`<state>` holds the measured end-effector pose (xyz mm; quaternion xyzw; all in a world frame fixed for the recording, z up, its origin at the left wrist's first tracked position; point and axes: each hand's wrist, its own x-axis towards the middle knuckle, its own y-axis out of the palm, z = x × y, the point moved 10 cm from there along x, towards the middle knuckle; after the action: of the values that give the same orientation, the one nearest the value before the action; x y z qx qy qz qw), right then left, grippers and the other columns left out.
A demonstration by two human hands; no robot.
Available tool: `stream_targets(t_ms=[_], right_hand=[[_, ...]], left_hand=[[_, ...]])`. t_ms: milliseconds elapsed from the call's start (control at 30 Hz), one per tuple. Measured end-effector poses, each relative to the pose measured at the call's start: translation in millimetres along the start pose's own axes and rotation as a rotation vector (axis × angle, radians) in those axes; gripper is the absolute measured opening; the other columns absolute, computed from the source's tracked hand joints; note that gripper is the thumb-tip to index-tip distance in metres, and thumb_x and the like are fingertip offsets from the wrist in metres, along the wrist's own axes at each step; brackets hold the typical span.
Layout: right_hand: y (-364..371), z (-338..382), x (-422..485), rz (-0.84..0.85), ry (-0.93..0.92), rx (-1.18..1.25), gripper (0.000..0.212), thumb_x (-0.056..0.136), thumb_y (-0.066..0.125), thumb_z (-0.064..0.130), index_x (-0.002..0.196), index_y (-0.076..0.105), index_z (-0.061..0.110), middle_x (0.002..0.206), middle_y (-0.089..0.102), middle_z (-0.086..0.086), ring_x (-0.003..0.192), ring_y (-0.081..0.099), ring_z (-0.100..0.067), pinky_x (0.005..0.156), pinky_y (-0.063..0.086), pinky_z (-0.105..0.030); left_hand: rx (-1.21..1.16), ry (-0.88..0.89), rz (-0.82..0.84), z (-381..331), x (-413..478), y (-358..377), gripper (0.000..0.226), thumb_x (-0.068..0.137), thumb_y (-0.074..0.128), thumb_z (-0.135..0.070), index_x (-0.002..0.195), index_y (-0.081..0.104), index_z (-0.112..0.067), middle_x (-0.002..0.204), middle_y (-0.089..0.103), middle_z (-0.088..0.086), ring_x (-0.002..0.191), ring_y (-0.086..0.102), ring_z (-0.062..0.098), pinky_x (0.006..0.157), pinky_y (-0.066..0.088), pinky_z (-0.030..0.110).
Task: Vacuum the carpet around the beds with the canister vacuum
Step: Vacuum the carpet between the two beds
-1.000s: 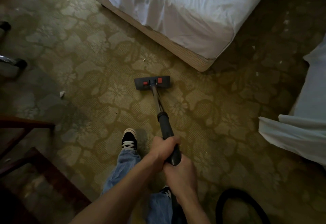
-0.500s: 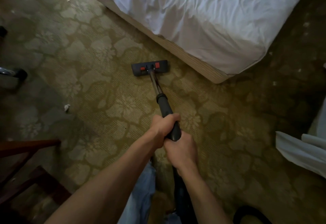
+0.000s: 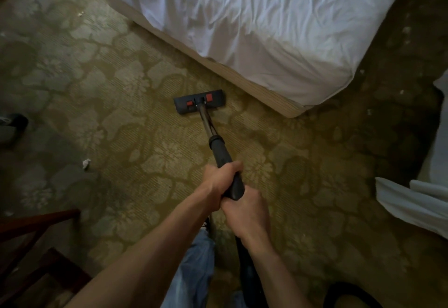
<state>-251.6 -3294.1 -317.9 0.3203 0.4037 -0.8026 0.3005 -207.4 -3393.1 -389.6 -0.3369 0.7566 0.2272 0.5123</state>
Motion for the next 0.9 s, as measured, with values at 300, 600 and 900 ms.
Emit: stream_targets(t_ms=[300, 600, 900], right_hand=[[-31, -65, -28, 0.022, -0.002, 0.028, 0.006, 0.083, 0.073, 0.029, 0.084, 0.070, 0.024, 0.068, 0.071, 0.001, 0.054, 0.063, -0.011, 0.046, 0.041, -0.024], [-67, -119, -55, 0.024, -0.002, 0.050, 0.008, 0.083, 0.073, 0.029, 0.083, 0.069, 0.023, 0.068, 0.068, 0.003, 0.059, 0.064, -0.015, 0.050, 0.043, -0.027], [-57, -88, -40, 0.061, -0.065, 0.028, 0.005, 0.084, 0.071, 0.025, 0.087, 0.069, 0.022, 0.070, 0.070, 0.004, 0.057, 0.063, -0.010, 0.046, 0.039, -0.023]], left_hand=[[0.017, -0.015, -0.003, 55, -34, 43, 0.054, 0.069, 0.075, -0.022, 0.115, 0.062, 0.004, 0.077, 0.066, 0.010, 0.058, 0.063, 0.020, 0.051, 0.050, 0.027], [0.067, -0.016, -0.027, 98, -69, 84, 0.065, 0.065, 0.076, -0.028, 0.120, 0.060, 0.002, 0.083, 0.065, 0.010, 0.061, 0.064, 0.021, 0.051, 0.050, 0.027], [0.004, 0.010, -0.028, 74, -53, 67, 0.051, 0.063, 0.076, -0.023, 0.105, 0.062, 0.004, 0.079, 0.064, 0.013, 0.059, 0.061, 0.025, 0.058, 0.051, 0.033]])
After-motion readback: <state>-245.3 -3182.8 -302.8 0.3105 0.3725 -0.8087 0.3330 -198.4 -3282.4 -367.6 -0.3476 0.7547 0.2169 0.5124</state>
